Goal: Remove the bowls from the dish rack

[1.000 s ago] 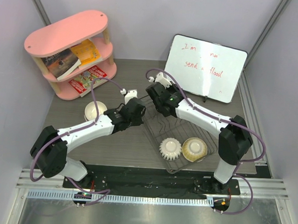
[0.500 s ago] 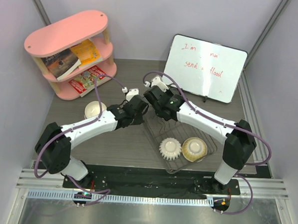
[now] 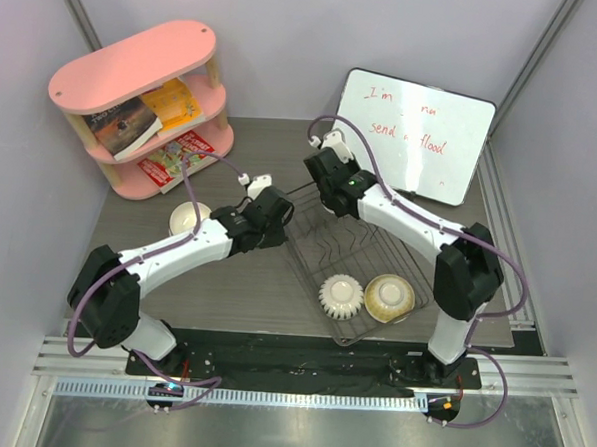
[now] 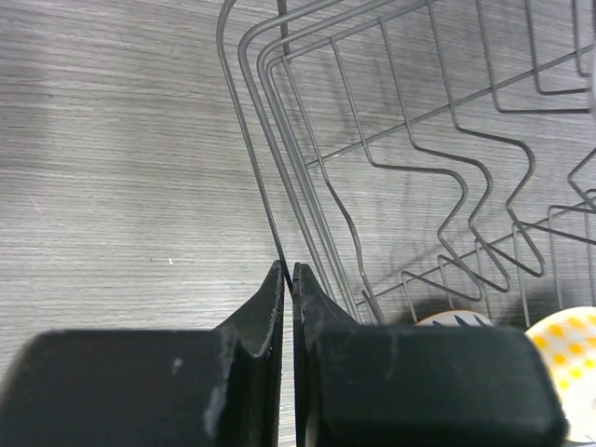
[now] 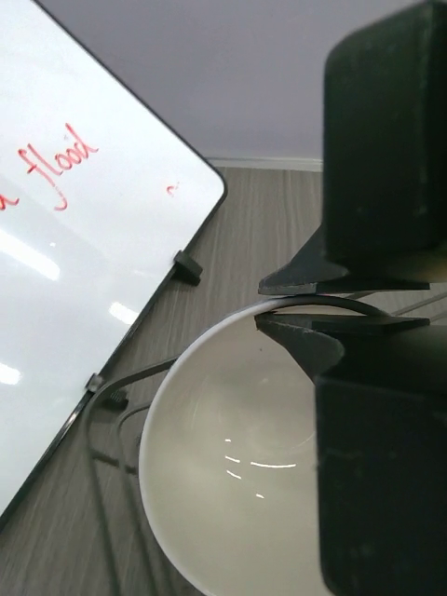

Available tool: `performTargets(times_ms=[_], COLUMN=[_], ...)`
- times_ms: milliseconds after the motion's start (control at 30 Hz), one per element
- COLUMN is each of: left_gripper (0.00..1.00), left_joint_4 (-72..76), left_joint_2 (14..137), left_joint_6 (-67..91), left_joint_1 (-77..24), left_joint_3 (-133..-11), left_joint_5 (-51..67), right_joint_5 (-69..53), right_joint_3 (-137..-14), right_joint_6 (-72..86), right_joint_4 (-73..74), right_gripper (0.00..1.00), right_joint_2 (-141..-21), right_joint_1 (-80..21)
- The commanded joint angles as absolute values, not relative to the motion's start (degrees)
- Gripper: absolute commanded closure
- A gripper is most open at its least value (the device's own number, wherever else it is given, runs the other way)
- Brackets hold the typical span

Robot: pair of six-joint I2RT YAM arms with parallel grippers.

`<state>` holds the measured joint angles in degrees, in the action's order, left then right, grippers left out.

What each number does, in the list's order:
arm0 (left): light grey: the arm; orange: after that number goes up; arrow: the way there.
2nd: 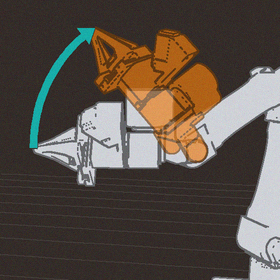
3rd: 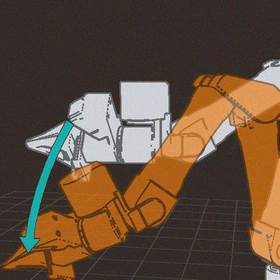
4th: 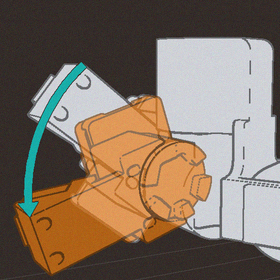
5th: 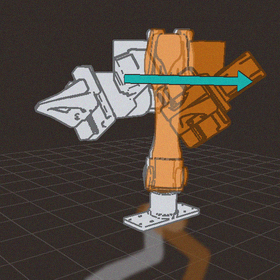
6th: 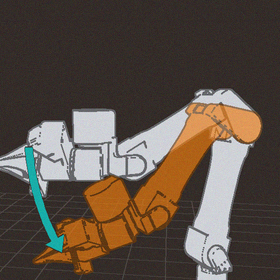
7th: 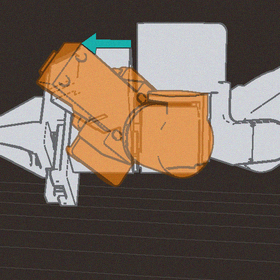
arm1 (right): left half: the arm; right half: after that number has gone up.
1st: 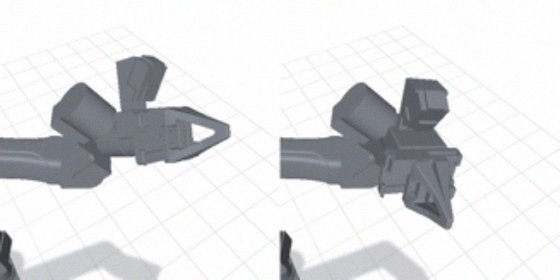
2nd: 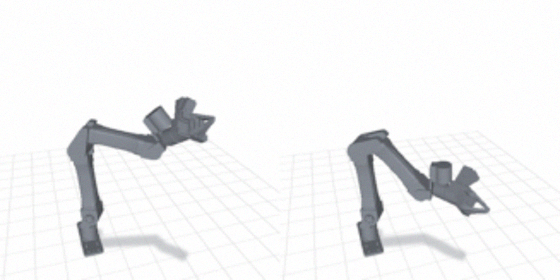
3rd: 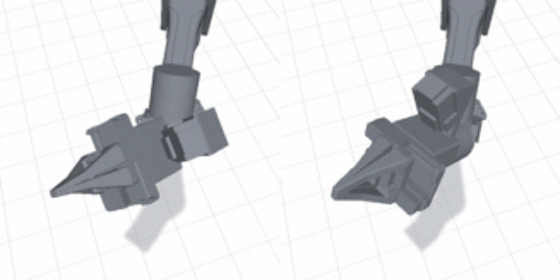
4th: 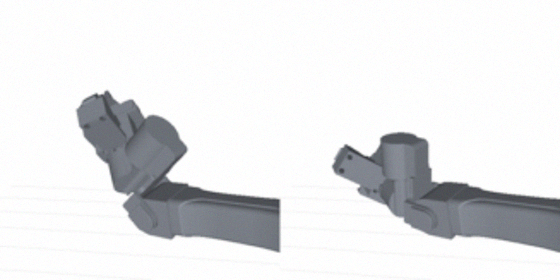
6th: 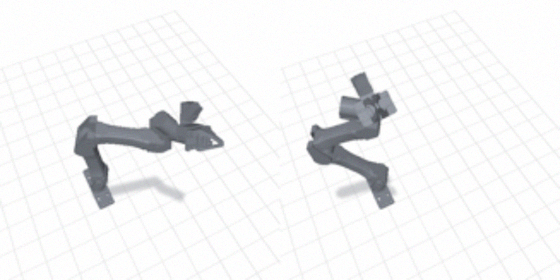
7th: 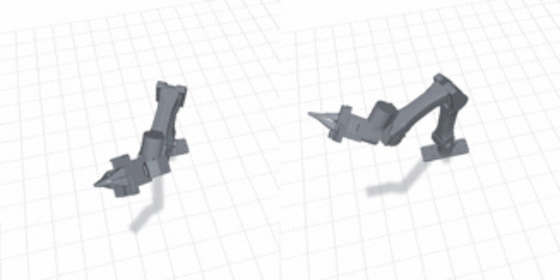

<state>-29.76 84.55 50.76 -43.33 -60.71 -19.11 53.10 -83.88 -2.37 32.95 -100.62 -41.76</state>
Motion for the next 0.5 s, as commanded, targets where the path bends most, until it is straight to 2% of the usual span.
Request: performTargets(times_ms=[0,467], left_gripper=[1.0,1.0], left_joint_4=[-41.7,-44.9], left_joint_2=[83.2,78.5], left_joint_6=[48.5,49.9], left_joint_1=[-40.9,-40.9], left_joint_3=[-58.5,-56.3], left_joint_5=[-24.7,-26.4], right_joint_5=[50.6,44.5], right_joint_3=[-89.7,-105.3], right_joint_6=[-2.3,-3.4], right_joint_4=[27.8,26.6], right_gripper=[0.99,0.99], right_joint_2=[-107.7,-119.7], right_joint_1=[-40.0,-39.9])
